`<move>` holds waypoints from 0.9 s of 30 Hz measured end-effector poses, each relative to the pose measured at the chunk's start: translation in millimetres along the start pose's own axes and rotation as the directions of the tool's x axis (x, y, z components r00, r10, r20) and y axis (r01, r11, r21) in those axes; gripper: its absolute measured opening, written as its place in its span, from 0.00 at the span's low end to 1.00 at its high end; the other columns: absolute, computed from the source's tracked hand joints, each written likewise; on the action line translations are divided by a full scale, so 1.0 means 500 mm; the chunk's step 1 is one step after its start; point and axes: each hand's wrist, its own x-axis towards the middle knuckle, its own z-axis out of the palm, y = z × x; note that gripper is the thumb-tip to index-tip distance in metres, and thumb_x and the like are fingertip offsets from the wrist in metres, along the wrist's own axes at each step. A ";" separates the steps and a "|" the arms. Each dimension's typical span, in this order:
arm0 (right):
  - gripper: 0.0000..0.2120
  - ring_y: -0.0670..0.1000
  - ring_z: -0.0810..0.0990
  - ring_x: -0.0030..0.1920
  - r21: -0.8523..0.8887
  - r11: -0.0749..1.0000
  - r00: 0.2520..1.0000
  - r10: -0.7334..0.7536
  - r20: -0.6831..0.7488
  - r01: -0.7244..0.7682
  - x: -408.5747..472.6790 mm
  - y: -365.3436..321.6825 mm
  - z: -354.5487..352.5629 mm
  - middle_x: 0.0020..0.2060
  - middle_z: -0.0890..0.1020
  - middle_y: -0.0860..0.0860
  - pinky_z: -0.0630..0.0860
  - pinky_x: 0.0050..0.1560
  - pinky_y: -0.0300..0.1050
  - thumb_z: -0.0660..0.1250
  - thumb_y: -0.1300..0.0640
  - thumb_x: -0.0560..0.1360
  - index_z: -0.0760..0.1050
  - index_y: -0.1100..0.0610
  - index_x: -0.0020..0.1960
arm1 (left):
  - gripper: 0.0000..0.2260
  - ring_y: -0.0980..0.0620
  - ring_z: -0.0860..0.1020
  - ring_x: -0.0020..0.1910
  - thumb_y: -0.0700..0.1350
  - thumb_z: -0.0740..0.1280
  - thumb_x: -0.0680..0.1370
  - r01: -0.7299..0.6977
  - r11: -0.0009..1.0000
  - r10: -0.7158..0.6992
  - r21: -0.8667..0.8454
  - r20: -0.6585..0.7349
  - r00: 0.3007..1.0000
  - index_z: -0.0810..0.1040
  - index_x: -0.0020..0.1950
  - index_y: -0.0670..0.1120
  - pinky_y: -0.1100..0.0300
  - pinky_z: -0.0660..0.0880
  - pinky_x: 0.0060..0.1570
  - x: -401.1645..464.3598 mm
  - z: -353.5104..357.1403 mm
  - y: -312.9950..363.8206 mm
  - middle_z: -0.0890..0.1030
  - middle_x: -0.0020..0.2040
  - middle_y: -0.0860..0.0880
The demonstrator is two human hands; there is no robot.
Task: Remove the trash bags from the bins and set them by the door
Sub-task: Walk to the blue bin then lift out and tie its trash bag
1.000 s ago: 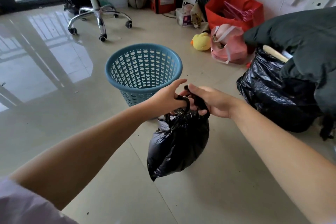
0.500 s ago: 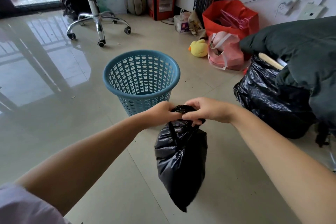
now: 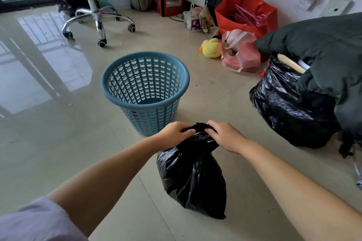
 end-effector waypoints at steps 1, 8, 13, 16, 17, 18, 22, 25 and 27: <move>0.10 0.58 0.77 0.43 -0.016 1.000 1.000 0.004 0.005 -0.004 -0.002 0.000 -0.003 0.42 0.80 0.59 0.67 0.40 0.48 0.58 0.53 0.80 0.71 0.59 0.51 | 0.15 0.52 0.71 0.33 0.52 0.61 0.79 0.000 1.000 0.000 0.007 0.001 1.000 0.75 0.41 0.42 0.59 0.66 0.33 -0.001 0.000 0.005 0.74 0.34 0.49; 0.10 0.62 0.78 0.48 -0.092 0.991 0.976 0.112 0.189 -0.095 -0.081 -0.084 -0.148 0.48 0.80 0.60 0.68 0.42 0.50 0.56 0.52 0.81 0.67 0.59 0.51 | 0.14 0.48 0.73 0.39 0.50 0.61 0.79 0.076 0.997 -0.074 -0.012 0.086 0.994 0.73 0.39 0.43 0.56 0.65 0.39 -0.085 -0.066 0.153 0.74 0.36 0.48; 0.11 0.61 0.78 0.49 -0.133 0.988 0.967 0.112 0.227 -0.083 -0.129 -0.192 -0.321 0.49 0.80 0.58 0.67 0.42 0.49 0.55 0.50 0.81 0.67 0.58 0.54 | 0.16 0.52 0.69 0.36 0.49 0.61 0.79 0.126 0.991 -0.123 -0.044 0.065 0.990 0.65 0.32 0.48 0.58 0.60 0.34 -0.159 -0.190 0.300 0.69 0.32 0.51; 0.11 0.62 0.78 0.49 -0.096 0.993 0.969 0.090 0.232 -0.070 -0.157 -0.282 -0.442 0.48 0.80 0.59 0.66 0.41 0.48 0.55 0.51 0.81 0.67 0.59 0.53 | 0.15 0.53 0.69 0.35 0.51 0.62 0.79 0.139 0.990 -0.137 -0.039 0.042 0.990 0.68 0.34 0.46 0.60 0.63 0.34 -0.210 -0.292 0.389 0.71 0.34 0.50; 0.11 0.62 0.78 0.49 -0.088 0.994 0.970 0.080 0.231 -0.061 -0.165 -0.313 -0.480 0.48 0.80 0.59 0.66 0.40 0.48 0.55 0.51 0.81 0.67 0.59 0.53 | 0.15 0.53 0.69 0.34 0.51 0.62 0.79 0.139 0.990 -0.137 -0.036 0.044 0.990 0.70 0.36 0.44 0.61 0.63 0.34 -0.226 -0.328 0.419 0.71 0.34 0.50; 0.11 0.62 0.78 0.48 -0.084 0.995 0.970 0.073 0.232 -0.054 -0.173 -0.344 -0.518 0.48 0.80 0.59 0.67 0.40 0.49 0.55 0.51 0.81 0.67 0.59 0.53 | 0.14 0.53 0.69 0.34 0.51 0.62 0.79 0.144 0.989 -0.142 -0.038 0.051 0.989 0.72 0.38 0.42 0.61 0.64 0.34 -0.242 -0.364 0.448 0.72 0.34 0.49; 0.11 0.61 0.77 0.46 -0.066 0.997 0.967 0.055 0.251 -0.039 -0.204 -0.463 -0.662 0.47 0.80 0.61 0.68 0.41 0.50 0.54 0.51 0.81 0.67 0.59 0.53 | 0.15 0.51 0.72 0.36 0.52 0.61 0.79 0.176 0.984 -0.174 -0.024 0.058 0.983 0.76 0.43 0.41 0.60 0.67 0.35 -0.308 -0.503 0.558 0.76 0.37 0.47; 0.11 0.59 0.76 0.42 -0.047 0.999 0.967 0.033 0.253 -0.022 -0.230 -0.543 -0.756 0.46 0.80 0.61 0.67 0.39 0.48 0.54 0.51 0.81 0.68 0.58 0.54 | 0.14 0.53 0.71 0.34 0.52 0.61 0.79 0.175 0.984 -0.176 0.033 0.037 0.984 0.73 0.37 0.46 0.61 0.65 0.33 -0.361 -0.592 0.641 0.74 0.33 0.50; 0.11 0.62 0.78 0.45 -0.045 0.999 0.970 0.017 0.242 -0.006 -0.248 -0.587 -0.806 0.46 0.80 0.61 0.67 0.40 0.48 0.54 0.52 0.81 0.68 0.58 0.56 | 0.15 0.51 0.72 0.34 0.53 0.61 0.79 0.173 0.981 -0.174 0.085 0.007 0.985 0.70 0.33 0.50 0.58 0.66 0.35 -0.394 -0.642 0.685 0.73 0.32 0.51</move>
